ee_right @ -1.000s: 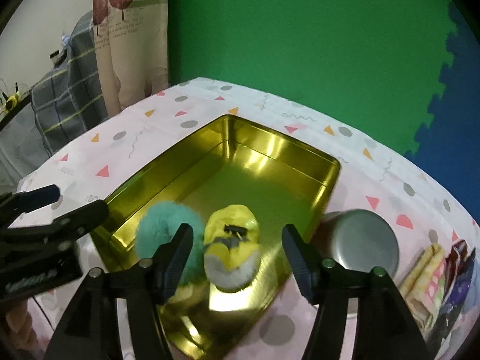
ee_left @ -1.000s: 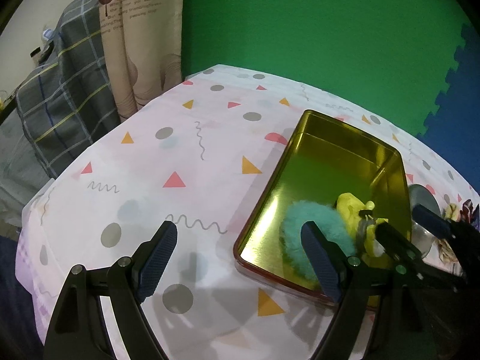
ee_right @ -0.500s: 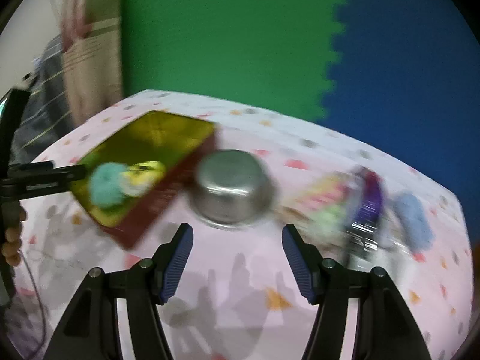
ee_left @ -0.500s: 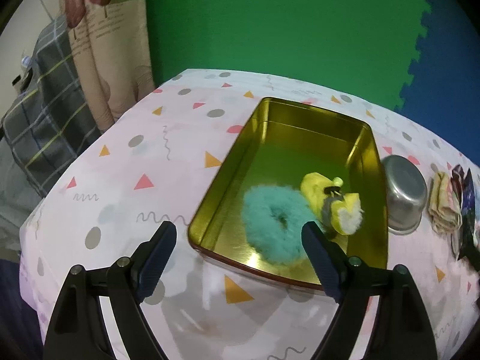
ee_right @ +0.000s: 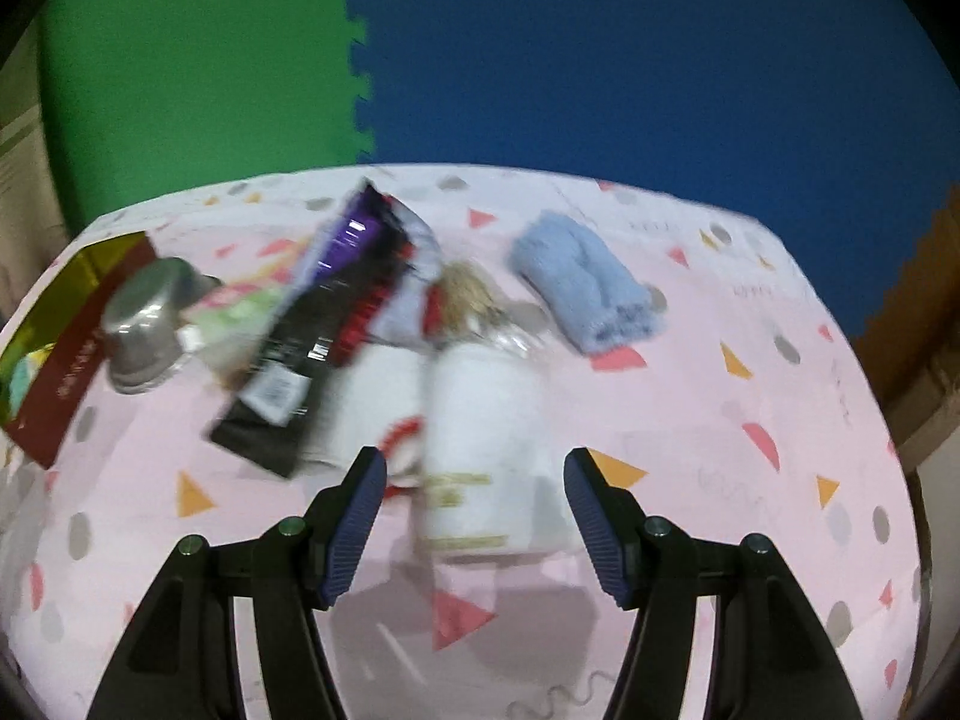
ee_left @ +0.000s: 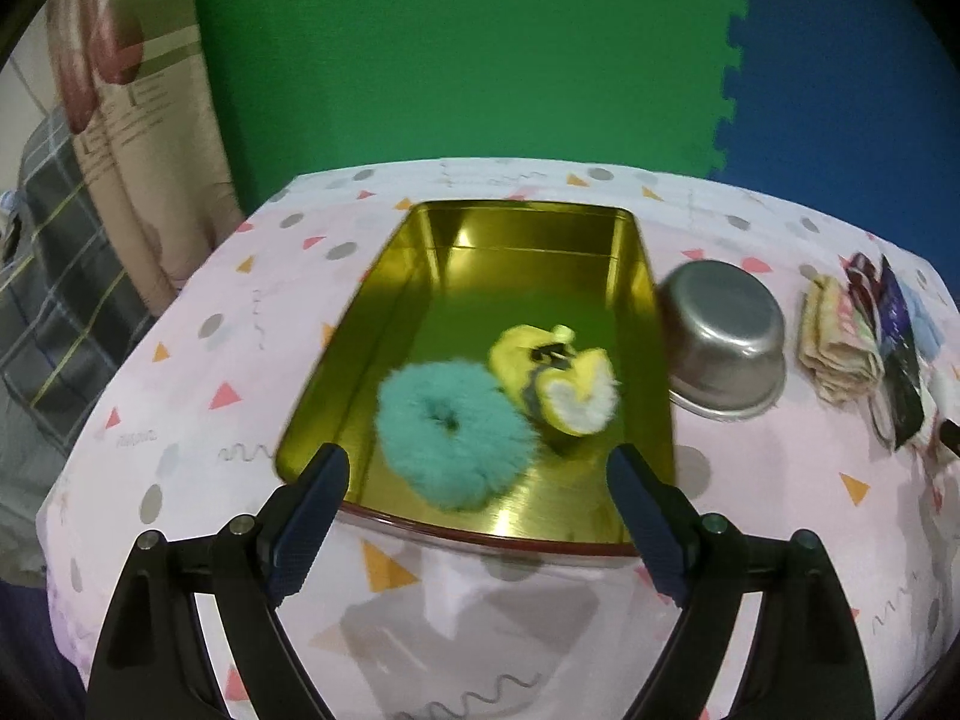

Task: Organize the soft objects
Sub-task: 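Grasp the white rolled towel with the right tool, then grasp the pink-green striped towel with the left tool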

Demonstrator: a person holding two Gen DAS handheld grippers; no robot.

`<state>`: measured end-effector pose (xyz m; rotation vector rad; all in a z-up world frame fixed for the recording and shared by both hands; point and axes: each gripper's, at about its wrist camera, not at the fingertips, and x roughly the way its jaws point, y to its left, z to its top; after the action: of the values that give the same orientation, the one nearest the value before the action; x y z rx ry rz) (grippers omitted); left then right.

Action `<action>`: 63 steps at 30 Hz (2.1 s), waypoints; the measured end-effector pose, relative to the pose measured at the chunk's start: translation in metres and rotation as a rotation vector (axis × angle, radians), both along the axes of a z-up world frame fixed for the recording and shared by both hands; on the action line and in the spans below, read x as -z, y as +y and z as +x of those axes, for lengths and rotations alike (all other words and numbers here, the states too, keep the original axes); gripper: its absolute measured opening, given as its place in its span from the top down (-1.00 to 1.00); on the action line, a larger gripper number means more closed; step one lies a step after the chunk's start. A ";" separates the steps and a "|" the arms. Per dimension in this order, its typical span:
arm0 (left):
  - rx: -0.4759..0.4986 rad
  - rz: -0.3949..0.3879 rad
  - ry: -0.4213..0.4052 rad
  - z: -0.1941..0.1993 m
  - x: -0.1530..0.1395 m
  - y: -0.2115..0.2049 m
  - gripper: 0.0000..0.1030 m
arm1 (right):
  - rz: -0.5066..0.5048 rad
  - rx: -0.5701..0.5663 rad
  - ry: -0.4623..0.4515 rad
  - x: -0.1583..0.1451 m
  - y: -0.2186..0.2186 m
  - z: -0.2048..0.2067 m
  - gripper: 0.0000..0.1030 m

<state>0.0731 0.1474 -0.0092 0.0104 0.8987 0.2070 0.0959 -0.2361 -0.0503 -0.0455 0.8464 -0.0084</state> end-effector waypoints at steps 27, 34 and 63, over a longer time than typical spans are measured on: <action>0.349 -0.018 0.015 0.032 0.001 -0.140 -0.67 | 0.029 0.054 0.004 0.033 -0.043 0.008 0.28; 0.394 -0.069 0.058 0.063 0.005 -0.172 -0.67 | 0.034 0.060 0.003 0.034 -0.043 0.007 0.27; 0.452 -0.176 0.155 0.100 0.025 -0.203 0.65 | 0.084 0.055 0.002 0.035 -0.047 0.008 0.21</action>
<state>0.1732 -0.0553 -0.0345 0.0664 1.0423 -0.2977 0.1040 -0.2836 -0.0857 0.0570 0.8490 -0.0241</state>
